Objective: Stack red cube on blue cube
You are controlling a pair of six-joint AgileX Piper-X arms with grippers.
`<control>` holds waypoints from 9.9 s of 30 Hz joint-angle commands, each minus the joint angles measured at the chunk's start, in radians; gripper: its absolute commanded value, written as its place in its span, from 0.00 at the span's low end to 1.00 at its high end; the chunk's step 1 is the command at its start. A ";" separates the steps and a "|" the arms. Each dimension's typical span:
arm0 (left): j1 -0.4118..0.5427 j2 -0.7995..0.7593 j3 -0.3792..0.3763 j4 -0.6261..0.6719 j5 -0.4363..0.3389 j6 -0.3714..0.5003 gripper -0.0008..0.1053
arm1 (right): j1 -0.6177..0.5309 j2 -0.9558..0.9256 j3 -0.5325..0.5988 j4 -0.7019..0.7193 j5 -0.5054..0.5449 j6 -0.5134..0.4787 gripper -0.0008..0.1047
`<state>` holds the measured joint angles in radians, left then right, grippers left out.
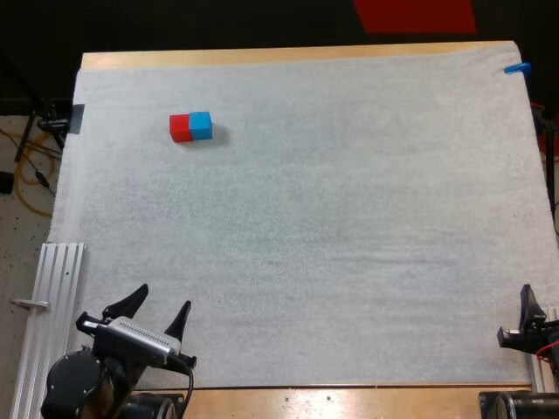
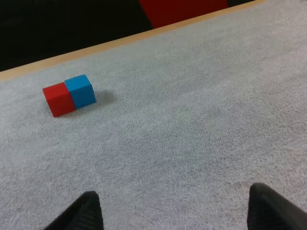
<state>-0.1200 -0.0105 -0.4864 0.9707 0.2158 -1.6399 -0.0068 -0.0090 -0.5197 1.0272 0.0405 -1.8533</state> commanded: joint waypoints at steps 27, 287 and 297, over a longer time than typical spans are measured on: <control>-0.005 -0.015 -0.088 -0.034 0.029 -0.071 0.60 | 0.001 0.230 -0.136 -0.008 -0.221 -0.062 0.54; -0.307 0.516 -0.552 0.177 -0.092 0.090 0.15 | 0.223 0.831 -0.435 -0.289 -0.329 -0.353 0.59; -0.307 0.516 -0.552 0.177 -0.092 0.090 0.39 | 0.223 1.058 -0.589 -0.290 -0.305 -0.483 0.74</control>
<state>-0.4268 0.5036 -1.0373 1.1504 0.1367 -1.5377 0.2128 1.0257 -1.0801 0.7514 -0.2669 -2.3028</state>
